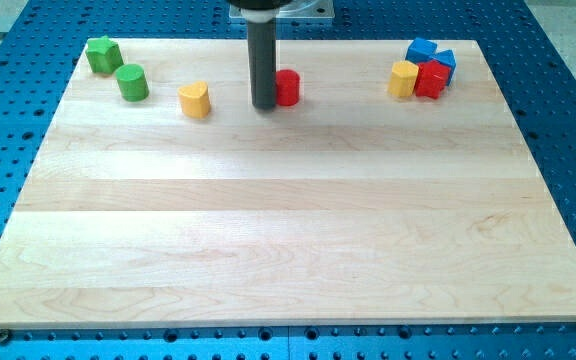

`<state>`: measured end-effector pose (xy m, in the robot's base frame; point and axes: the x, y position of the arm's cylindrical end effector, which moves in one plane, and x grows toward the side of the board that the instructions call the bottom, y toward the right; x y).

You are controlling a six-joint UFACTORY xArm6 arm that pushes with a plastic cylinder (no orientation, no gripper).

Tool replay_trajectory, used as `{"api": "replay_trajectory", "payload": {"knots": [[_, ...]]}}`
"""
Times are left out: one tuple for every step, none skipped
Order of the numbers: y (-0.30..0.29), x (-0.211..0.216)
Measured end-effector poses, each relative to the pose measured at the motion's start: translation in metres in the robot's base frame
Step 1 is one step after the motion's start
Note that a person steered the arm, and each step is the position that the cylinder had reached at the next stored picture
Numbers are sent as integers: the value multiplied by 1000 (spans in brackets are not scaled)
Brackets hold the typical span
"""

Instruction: Point your hand to the center left of the board

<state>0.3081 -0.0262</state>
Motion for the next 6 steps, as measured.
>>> {"api": "replay_trajectory", "payload": {"knots": [[38, -22], [125, -25], [97, -4], [51, 23], [-23, 50], [-122, 122]]}}
